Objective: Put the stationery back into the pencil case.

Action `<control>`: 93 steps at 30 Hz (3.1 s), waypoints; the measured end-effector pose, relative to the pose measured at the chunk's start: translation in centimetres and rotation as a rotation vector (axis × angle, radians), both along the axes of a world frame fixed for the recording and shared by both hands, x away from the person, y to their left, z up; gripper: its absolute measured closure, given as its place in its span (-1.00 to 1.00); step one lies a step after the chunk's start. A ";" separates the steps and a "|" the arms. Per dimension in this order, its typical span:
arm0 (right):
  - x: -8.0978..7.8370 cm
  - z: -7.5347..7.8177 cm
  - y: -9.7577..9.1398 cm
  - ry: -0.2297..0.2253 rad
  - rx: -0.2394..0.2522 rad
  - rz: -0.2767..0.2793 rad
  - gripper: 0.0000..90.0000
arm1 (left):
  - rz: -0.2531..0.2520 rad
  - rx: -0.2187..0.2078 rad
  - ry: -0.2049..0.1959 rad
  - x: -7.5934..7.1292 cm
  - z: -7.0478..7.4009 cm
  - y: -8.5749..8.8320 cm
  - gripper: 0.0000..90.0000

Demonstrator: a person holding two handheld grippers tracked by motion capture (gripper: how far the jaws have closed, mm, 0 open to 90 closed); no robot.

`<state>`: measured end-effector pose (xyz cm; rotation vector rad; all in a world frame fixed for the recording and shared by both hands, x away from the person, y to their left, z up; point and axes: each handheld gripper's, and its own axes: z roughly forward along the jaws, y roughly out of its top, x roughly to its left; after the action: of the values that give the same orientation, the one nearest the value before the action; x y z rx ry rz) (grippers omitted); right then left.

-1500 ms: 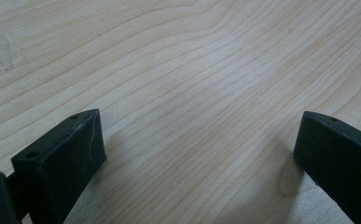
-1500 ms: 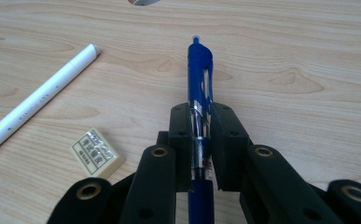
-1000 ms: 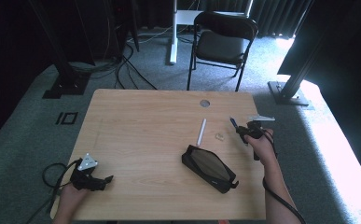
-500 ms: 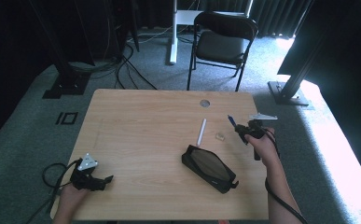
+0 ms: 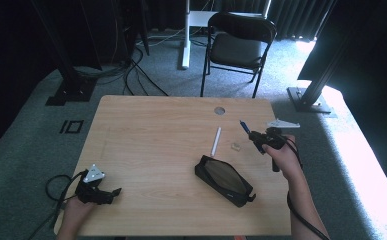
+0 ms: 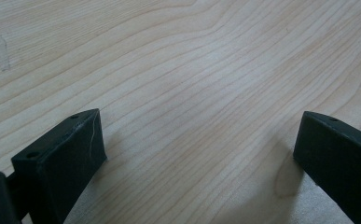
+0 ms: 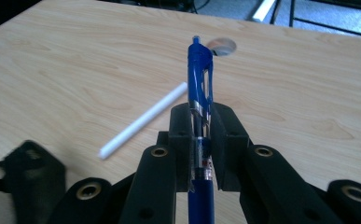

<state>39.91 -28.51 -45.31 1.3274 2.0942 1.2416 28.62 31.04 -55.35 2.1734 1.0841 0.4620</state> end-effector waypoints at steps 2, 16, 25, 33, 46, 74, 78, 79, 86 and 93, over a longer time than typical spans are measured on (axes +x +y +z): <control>-0.4 0.4 0.3 -0.010 0.003 0.018 0.77 | 0.000 0.000 0.000 0.0 0.0 0.0 -0.95; -3.1 2.5 2.6 -0.056 0.064 0.125 0.77 | 0.000 0.000 0.000 0.0 0.0 0.0 -0.95; -4.9 2.8 4.1 -0.051 0.078 0.229 0.77 | 0.001 -0.002 -0.001 0.0 0.0 0.0 -0.95; -6.2 2.2 5.5 -0.039 0.070 0.310 0.77 | 0.001 -0.002 -0.001 0.0 0.0 0.0 -0.95; -7.1 0.2 6.9 0.038 0.014 0.387 0.77 | 0.000 0.000 0.000 0.0 0.0 0.0 -0.95; -6.8 -2.9 9.5 0.188 -0.181 0.443 0.76 | 0.000 0.000 0.000 0.0 0.0 0.0 -0.95; -6.6 -3.2 9.9 0.212 -0.216 0.438 0.76 | 0.000 0.000 0.000 0.0 0.0 0.0 -0.95; -6.5 -3.3 10.0 0.209 -0.216 0.434 0.77 | 0.000 0.000 0.000 0.0 0.0 0.0 -0.95; -6.3 -3.7 11.1 0.217 -0.256 0.444 0.77 | 0.000 0.000 0.000 0.0 0.0 0.0 -0.95; -5.9 -4.2 11.9 0.222 -0.282 0.438 0.77 | 0.000 0.000 0.000 0.0 0.0 0.0 -0.95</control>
<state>34.00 -16.56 -49.55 0.9474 2.7034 0.9283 28.62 31.04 -55.35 2.1731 1.0839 0.4621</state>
